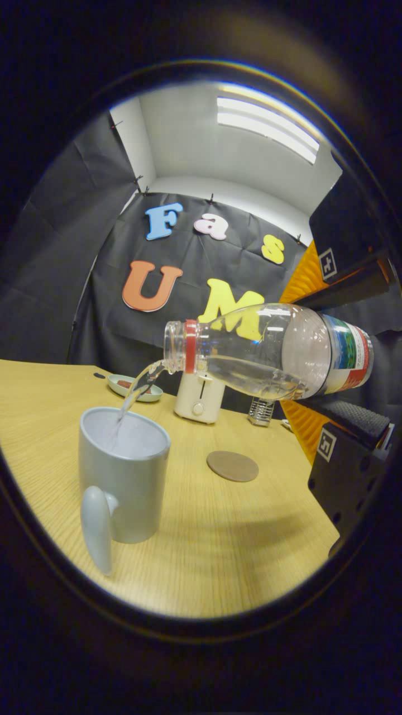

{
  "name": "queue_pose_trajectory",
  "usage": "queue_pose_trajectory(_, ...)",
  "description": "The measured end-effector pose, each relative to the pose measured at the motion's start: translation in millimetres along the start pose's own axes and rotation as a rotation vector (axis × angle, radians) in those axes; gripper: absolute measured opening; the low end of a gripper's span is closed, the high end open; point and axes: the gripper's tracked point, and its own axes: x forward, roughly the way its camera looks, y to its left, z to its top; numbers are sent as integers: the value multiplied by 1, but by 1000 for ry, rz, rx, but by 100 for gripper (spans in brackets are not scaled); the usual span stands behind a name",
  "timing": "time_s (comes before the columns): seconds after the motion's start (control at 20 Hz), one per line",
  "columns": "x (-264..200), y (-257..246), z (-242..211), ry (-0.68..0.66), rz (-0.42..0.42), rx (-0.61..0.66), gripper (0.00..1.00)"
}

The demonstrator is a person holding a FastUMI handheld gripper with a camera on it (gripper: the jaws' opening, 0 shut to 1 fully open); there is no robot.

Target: Take the bottle from table, then pour the juice into the cup, finally place the bottle on the coaster

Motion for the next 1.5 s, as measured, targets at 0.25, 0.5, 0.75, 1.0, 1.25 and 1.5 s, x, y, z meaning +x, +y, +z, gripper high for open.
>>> queue_pose_trajectory(0.25, 1, -1, -2, 5, 7, -38, 81)
queue_pose_trajectory(0.5, 4, -7, -6, 12, 2, -68, 81)
queue_pose_trajectory(0.75, 4, -9, -7, 14, 7, -111, 81)
queue_pose_trajectory(1.0, 5, -14, -8, 18, 1, -139, 81)
queue_pose_trajectory(1.25, 7, -20, -9, 22, -13, -180, 81)
queue_pose_trajectory(1.5, 12, -27, -5, 17, -29, -209, 81)
